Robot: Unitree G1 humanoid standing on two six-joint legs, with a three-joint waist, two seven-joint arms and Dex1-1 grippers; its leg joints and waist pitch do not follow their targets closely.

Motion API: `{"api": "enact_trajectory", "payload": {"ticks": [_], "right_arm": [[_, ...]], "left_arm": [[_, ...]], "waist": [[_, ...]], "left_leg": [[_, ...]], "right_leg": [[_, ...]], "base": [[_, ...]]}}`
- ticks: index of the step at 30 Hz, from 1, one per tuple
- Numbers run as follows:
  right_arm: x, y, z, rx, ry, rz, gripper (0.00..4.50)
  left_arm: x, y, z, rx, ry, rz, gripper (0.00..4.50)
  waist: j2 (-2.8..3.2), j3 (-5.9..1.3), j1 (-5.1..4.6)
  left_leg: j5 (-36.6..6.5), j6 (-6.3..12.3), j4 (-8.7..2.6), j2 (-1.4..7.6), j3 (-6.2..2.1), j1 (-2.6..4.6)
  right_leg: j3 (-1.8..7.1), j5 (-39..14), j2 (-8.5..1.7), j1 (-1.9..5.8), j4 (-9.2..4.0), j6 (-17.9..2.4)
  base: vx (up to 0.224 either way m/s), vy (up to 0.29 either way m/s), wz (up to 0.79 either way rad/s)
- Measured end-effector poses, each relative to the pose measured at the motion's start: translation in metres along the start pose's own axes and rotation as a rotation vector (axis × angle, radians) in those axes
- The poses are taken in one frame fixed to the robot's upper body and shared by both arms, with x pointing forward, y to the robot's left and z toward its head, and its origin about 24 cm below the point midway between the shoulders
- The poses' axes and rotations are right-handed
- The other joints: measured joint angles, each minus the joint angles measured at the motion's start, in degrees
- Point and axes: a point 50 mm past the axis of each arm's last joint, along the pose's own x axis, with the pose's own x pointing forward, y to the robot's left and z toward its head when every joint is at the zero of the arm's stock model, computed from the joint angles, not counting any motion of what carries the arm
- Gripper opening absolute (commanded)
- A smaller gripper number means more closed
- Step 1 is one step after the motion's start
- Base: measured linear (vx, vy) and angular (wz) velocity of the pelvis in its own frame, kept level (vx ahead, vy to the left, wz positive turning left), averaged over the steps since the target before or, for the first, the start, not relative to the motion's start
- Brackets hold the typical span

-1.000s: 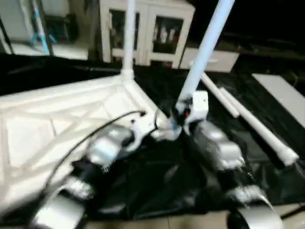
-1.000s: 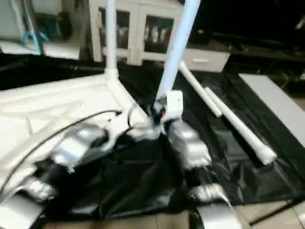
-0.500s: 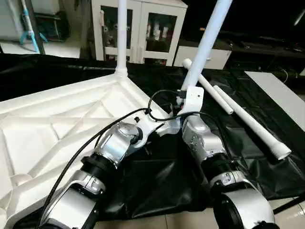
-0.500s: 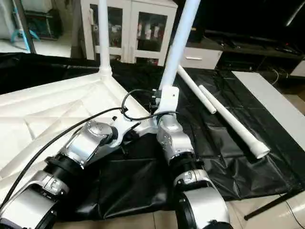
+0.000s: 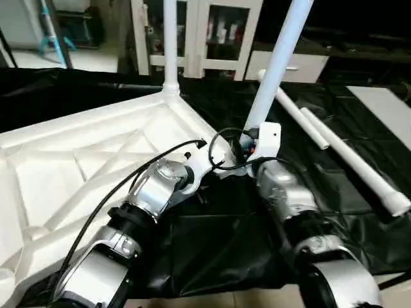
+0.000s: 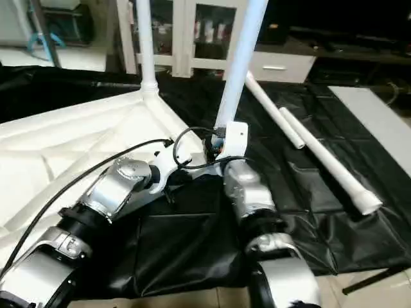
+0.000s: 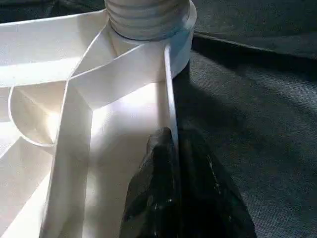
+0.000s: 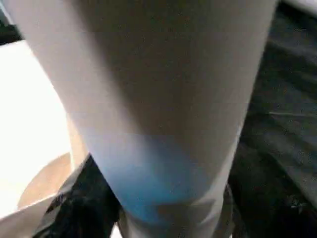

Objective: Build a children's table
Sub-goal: Insert table leg to table base

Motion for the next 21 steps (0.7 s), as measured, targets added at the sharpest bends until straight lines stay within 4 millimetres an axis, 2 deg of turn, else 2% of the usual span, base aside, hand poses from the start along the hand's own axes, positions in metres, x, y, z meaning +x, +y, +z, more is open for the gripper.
{"api": "enact_trajectory", "payload": {"ticks": [4,9,12,16,21], "right_arm": [[-0.015,-0.012,-0.007,-0.021,0.054,0.093,3.87],[-0.041,-0.027,0.002,-0.092,0.067,0.265,4.26],[-0.058,-0.039,0.008,-0.143,0.057,0.375,4.26],[-0.082,-0.058,0.004,-0.189,0.104,0.513,4.26],[-0.1,-0.066,0.008,-0.271,0.168,0.66,4.26]], "left_arm": [[-0.001,-0.001,0.003,0.023,-0.016,-0.029,0.0],[-0.007,0.0,-0.001,0.058,-0.023,-0.076,0.0],[-0.013,-0.001,-0.008,0.084,-0.02,-0.12,0.0],[-0.025,-0.006,-0.016,0.137,-0.027,-0.233,0.0],[-0.039,-0.013,-0.025,0.164,-0.011,-0.363,0.0]], "waist": [[0.28,0.17,1.2],[0.32,0.2,1.43],[0.35,0.2,1.48],[0.39,0.2,1.94],[0.42,0.18,2.4]], "left_leg": [[0.04,-0.05,-0.03,0.01,0.09,-0.04],[-0.02,0.05,-0.03,0.0,0.19,-0.02],[-0.02,0.04,-0.03,0.03,0.18,0.09],[-0.02,0.04,-0.01,0.03,0.18,0.1],[-0.03,0.06,0.09,0.04,0.17,0.12]], "right_leg": [[0.01,-0.23,0.01,-0.02,0.0,-0.01],[0.05,-0.31,-0.05,-0.01,-0.03,-0.01],[0.04,-0.33,-0.05,0.04,0.02,-0.01],[0.04,-0.35,-0.06,0.08,0.0,0.0],[0.03,-0.35,-0.08,0.14,0.05,-0.02]], "base": [[0.0,0.0,0.0],[0.0,0.0,0.0],[0.0,0.0,0.0],[0.0,0.0,0.0],[0.0,0.0,0.0]]}}
